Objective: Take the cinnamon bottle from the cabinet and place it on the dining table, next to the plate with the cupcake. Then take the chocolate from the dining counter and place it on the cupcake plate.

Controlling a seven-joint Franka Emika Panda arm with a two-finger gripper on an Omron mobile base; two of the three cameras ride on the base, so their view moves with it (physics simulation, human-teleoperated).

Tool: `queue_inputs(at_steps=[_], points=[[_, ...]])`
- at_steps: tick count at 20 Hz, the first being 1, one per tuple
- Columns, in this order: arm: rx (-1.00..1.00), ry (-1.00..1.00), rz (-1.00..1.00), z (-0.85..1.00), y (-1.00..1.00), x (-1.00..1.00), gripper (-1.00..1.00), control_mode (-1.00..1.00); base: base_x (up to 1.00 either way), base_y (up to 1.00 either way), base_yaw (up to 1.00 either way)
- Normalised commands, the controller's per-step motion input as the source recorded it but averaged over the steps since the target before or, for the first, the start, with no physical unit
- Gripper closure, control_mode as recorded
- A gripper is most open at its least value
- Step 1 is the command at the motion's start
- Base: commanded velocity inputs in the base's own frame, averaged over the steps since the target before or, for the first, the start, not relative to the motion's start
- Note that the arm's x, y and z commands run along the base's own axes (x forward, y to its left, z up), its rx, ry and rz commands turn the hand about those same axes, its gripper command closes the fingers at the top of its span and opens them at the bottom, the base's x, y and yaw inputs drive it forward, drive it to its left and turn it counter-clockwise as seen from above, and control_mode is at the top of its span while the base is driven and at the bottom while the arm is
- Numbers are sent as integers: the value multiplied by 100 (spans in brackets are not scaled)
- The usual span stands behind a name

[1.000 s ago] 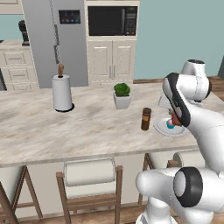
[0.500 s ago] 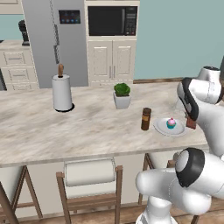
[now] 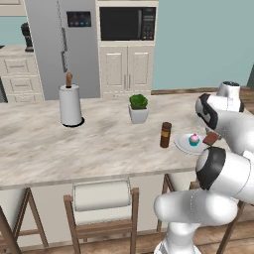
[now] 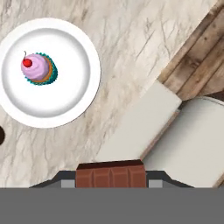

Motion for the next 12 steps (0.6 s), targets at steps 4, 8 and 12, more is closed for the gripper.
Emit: queue_inputs(at_steps=[4,8,12], points=[[0,0,-24,-30,-2,21,100,-100,0,0,0],[0,0,-20,-39,-13,24,100,-100,0,0,0],[0,0,-16,-31,-8,22,100,-100,0,0,0]])
